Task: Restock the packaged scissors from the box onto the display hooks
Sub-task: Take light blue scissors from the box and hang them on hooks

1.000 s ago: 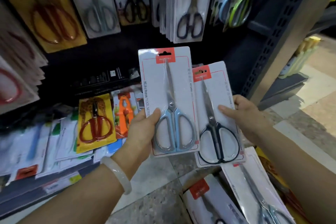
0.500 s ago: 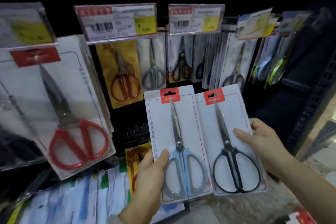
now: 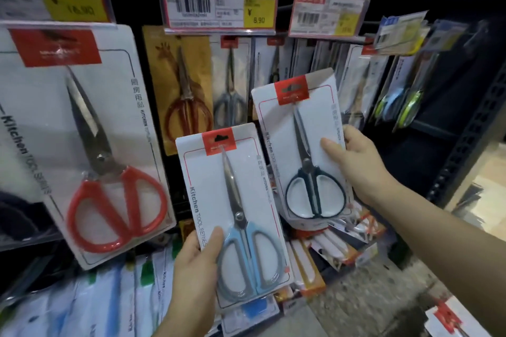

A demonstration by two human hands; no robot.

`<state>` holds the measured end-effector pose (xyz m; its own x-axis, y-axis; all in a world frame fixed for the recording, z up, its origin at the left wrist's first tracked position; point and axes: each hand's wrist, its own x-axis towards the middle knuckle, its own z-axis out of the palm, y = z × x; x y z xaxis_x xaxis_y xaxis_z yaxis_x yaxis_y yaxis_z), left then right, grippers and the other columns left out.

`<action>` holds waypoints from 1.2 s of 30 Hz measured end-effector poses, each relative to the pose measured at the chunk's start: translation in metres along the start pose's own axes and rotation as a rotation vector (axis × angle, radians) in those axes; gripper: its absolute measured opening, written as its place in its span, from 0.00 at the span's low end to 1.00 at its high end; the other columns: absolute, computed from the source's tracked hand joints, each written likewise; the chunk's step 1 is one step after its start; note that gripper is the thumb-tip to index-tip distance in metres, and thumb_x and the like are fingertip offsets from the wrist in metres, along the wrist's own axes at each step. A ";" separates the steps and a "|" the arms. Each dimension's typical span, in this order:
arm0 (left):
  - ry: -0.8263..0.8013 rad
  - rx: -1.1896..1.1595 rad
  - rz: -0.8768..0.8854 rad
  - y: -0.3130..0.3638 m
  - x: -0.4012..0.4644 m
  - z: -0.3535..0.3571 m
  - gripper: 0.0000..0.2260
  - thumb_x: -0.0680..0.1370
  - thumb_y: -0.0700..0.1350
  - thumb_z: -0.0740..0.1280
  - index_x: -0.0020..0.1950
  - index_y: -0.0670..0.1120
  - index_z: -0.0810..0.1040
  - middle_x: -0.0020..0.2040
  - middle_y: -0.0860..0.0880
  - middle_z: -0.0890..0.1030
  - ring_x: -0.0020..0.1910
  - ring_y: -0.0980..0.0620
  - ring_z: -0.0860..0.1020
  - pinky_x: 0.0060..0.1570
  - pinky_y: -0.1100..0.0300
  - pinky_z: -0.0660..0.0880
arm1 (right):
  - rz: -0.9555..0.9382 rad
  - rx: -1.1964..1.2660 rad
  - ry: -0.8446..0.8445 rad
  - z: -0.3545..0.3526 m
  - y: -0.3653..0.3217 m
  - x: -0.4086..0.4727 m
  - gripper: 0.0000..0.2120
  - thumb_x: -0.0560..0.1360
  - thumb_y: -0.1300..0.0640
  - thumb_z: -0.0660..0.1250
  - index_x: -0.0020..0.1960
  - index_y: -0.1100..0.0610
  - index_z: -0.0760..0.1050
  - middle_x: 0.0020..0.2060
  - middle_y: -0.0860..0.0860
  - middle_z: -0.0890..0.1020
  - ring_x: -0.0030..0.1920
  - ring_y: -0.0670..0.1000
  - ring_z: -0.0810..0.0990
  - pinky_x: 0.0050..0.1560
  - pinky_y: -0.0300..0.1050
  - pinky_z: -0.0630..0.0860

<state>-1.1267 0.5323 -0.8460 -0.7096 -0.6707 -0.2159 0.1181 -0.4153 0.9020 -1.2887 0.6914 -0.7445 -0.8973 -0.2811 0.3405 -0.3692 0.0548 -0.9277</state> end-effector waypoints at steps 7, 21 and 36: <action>0.070 -0.023 0.090 0.002 0.011 0.011 0.07 0.77 0.39 0.64 0.52 0.46 0.80 0.48 0.46 0.85 0.47 0.44 0.83 0.50 0.52 0.77 | -0.233 0.184 -0.142 0.006 -0.015 0.040 0.07 0.77 0.62 0.62 0.49 0.50 0.72 0.46 0.49 0.81 0.45 0.44 0.81 0.49 0.41 0.79; 0.208 0.049 0.174 0.005 -0.011 0.009 0.07 0.77 0.37 0.63 0.49 0.45 0.80 0.47 0.45 0.84 0.45 0.46 0.81 0.53 0.51 0.75 | -0.023 0.393 -0.210 0.003 -0.022 0.060 0.06 0.77 0.63 0.62 0.47 0.53 0.75 0.45 0.52 0.81 0.44 0.50 0.80 0.48 0.46 0.79; 0.182 0.114 0.176 0.003 -0.009 0.000 0.06 0.77 0.38 0.64 0.46 0.47 0.79 0.32 0.57 0.84 0.35 0.57 0.80 0.36 0.61 0.74 | 0.071 0.198 -0.146 0.036 -0.008 0.111 0.06 0.78 0.58 0.62 0.55 0.52 0.73 0.47 0.49 0.81 0.47 0.50 0.80 0.46 0.43 0.77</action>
<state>-1.1199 0.5372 -0.8412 -0.5474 -0.8300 -0.1069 0.1421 -0.2181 0.9655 -1.3761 0.6253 -0.7046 -0.8696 -0.4193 0.2608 -0.2388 -0.1053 -0.9654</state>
